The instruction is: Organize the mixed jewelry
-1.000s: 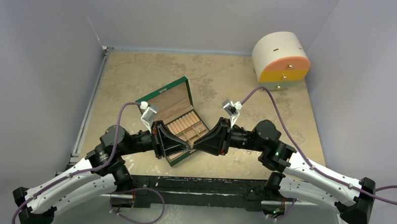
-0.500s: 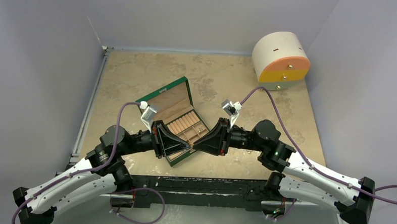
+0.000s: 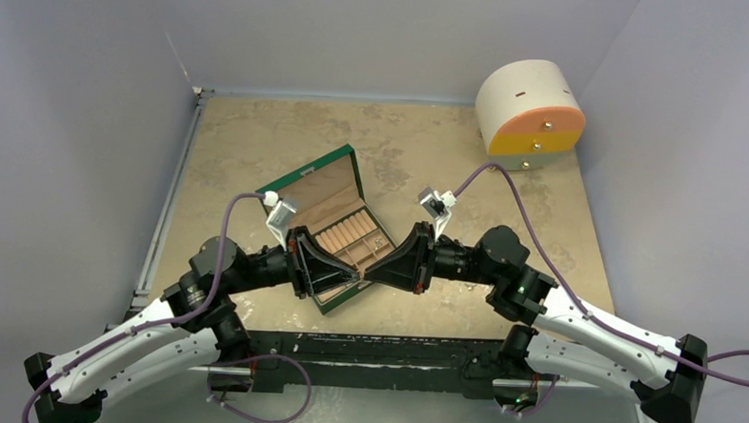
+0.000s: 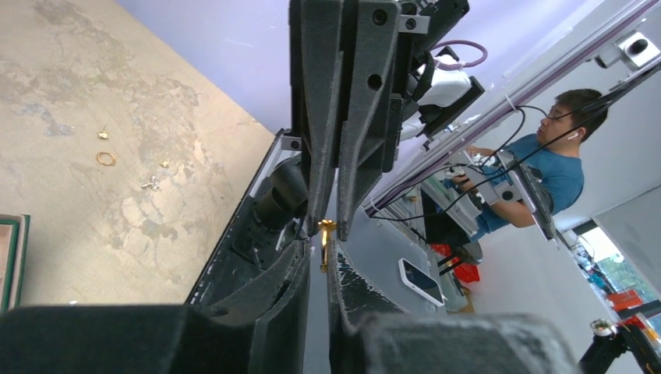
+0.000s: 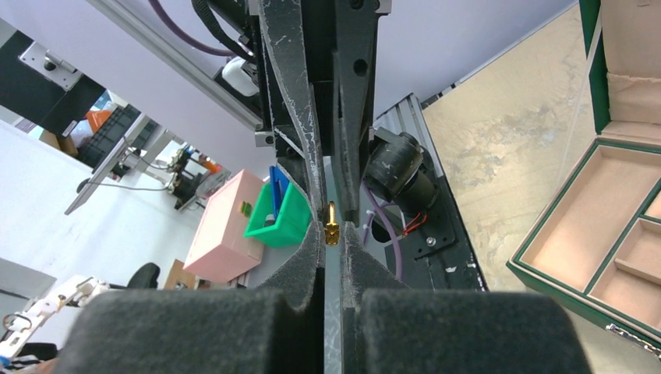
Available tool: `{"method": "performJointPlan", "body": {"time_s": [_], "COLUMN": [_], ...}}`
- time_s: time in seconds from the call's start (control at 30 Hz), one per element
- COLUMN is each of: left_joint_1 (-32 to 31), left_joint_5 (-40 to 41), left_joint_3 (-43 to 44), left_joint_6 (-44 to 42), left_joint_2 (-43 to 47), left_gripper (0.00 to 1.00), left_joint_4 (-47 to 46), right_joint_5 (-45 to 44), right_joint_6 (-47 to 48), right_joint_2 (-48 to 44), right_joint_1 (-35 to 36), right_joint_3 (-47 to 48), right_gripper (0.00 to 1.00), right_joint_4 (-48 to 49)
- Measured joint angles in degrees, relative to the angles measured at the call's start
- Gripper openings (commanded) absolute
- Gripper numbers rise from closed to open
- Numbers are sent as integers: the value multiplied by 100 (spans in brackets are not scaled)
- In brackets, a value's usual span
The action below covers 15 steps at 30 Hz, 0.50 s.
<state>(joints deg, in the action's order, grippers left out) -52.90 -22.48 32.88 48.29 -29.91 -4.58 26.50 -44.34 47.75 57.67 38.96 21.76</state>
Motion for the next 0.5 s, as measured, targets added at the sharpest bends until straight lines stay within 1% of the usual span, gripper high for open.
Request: {"method": "performJointPlan", "body": {"time_s": [0.03, 0.1, 0.17, 0.3, 0.5], "left_joint_1": [0, 0, 0, 0, 0], "left_joint_5": [26, 131, 251, 671, 1650], "left_joint_3": [0, 0, 0, 15, 304], "left_joint_6": [-11, -76, -114, -251, -581], "left_joint_2": [7, 33, 68, 195, 365], "left_gripper": [30, 41, 48, 55, 61], "left_joint_4": [20, 125, 249, 723, 1738], "right_joint_5": [-2, -20, -107, -448, -1248], "right_joint_6": [0, 13, 55, 221, 603], "right_joint_2": [0, -4, -15, -11, 365], "right_joint_1": [0, 0, 0, 0, 2], "right_joint_3": [0, 0, 2, 63, 632], "right_gripper": [0, 0, 0, 0, 0], "right_joint_4": [-2, -9, -90, -531, -1495]}}
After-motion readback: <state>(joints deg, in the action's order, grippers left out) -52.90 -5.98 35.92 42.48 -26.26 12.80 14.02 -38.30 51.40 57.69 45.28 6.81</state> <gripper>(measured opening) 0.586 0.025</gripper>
